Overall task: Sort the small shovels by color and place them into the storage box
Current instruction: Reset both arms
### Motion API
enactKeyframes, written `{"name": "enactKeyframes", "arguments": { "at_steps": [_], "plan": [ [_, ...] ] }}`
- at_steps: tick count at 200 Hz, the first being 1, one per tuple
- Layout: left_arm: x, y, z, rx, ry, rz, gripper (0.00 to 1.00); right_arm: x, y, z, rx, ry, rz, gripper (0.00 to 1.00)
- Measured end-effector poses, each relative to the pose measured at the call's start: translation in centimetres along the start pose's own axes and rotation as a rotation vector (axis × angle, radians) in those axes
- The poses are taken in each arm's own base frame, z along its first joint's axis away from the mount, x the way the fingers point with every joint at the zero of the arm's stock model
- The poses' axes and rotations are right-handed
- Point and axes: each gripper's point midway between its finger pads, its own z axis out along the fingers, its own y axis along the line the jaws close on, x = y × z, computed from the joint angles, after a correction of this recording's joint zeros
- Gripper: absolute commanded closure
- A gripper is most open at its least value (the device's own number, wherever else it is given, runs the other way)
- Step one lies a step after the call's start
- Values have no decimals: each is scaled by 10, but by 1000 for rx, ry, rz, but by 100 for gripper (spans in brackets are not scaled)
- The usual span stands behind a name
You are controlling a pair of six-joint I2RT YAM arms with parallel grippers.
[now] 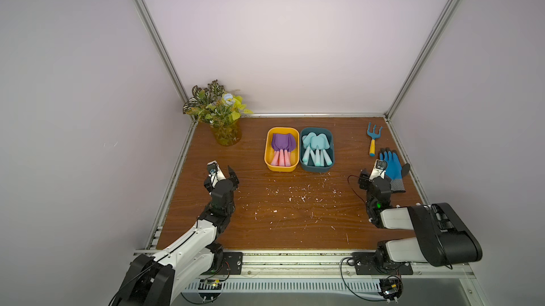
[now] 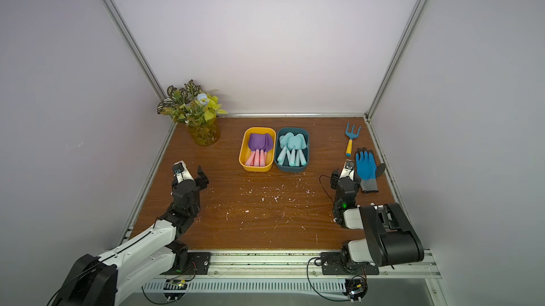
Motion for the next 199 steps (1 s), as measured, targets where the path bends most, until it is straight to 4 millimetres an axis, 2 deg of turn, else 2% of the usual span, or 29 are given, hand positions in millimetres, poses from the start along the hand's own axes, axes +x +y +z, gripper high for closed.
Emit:
{"name": "enactKeyframes", "arguments": {
  "at_steps": [32,35,38,43,58,74,99,134,149,171,178,199],
  "plan": [
    [6,15,5,-73,-60,107,20,9,16,2,-90,-8,-50,27],
    [6,15,6,-79,-64,115,20,7,17,2,-97,-12,-51,20],
    [7,16,8,-85,-65,122,20,5,19,4,-104,-16,-52,4],
    [7,18,11,-96,-67,131,20,1,22,5,-117,-24,-52,1],
    [11,24,19,-125,-75,156,19,-13,29,10,-142,-58,-49,1],
    [15,27,25,-138,-86,182,18,-18,33,12,-159,-71,-49,1],
    [23,27,34,-124,-80,215,17,-17,34,12,-169,-65,-54,1],
    [8,10,45,-36,-120,195,15,-14,34,12,-168,-55,-58,0],
    [7,9,50,-4,-120,191,11,-13,34,12,-168,-51,-59,1],
    [19,8,58,19,-75,208,10,-12,34,12,-168,-48,-60,1],
    [18,6,59,28,-76,207,0,-12,34,12,-168,-48,-60,0],
    [16,2,59,50,-84,200,0,-12,34,12,-168,-48,-60,0]
  ]
}}
